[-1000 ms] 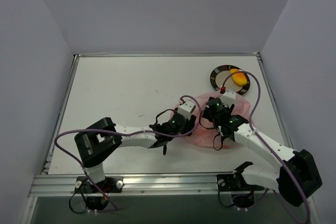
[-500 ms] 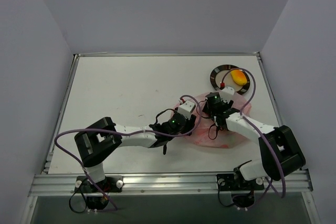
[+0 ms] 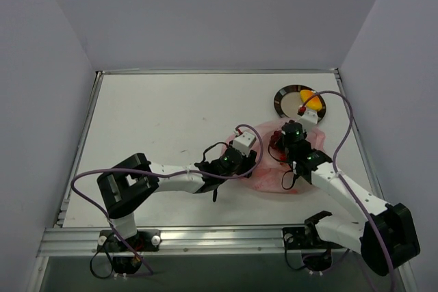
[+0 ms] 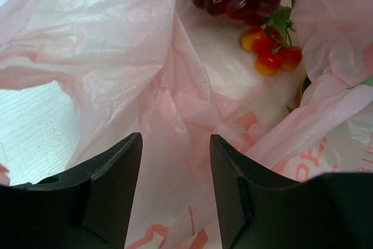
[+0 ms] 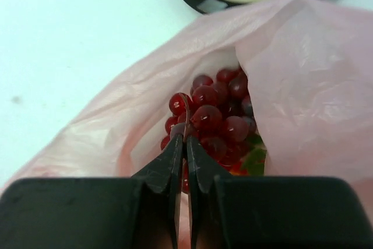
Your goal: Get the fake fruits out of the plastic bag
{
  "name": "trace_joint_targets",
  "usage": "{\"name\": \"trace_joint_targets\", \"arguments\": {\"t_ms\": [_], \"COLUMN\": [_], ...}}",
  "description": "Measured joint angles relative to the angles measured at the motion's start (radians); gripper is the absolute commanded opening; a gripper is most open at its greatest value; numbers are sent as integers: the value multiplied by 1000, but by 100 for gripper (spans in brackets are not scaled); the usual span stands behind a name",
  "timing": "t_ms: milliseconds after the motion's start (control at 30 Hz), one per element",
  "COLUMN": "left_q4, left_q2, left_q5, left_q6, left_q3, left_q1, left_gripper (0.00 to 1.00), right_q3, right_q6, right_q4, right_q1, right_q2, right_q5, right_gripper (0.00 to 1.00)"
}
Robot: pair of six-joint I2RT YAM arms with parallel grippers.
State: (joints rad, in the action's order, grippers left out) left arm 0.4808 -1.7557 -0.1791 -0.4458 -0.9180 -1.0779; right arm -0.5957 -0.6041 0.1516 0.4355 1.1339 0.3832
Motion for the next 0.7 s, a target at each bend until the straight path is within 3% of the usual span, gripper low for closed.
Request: {"name": "trace_joint_targets", "arguments": {"t_ms": [233,433,700], "left_q4": [4,5,17], "left_q2": [0,0,25], "left_q5": [3,2,-30], "left_q6": [0,0,0], "left_q3": [0,0,36], "left_q1": [0,0,1], "left_gripper": [48,48,48], "right_q3": [-2,-62,-281], "right_q6": [-2,-10,9], "right_q4": [-108,-217,-262], "right_q1": [27,37,37], "right_q2": [-237,-295,-309], "right_q5": [-87,-195,-234], "right_gripper": [0,0,0]}}
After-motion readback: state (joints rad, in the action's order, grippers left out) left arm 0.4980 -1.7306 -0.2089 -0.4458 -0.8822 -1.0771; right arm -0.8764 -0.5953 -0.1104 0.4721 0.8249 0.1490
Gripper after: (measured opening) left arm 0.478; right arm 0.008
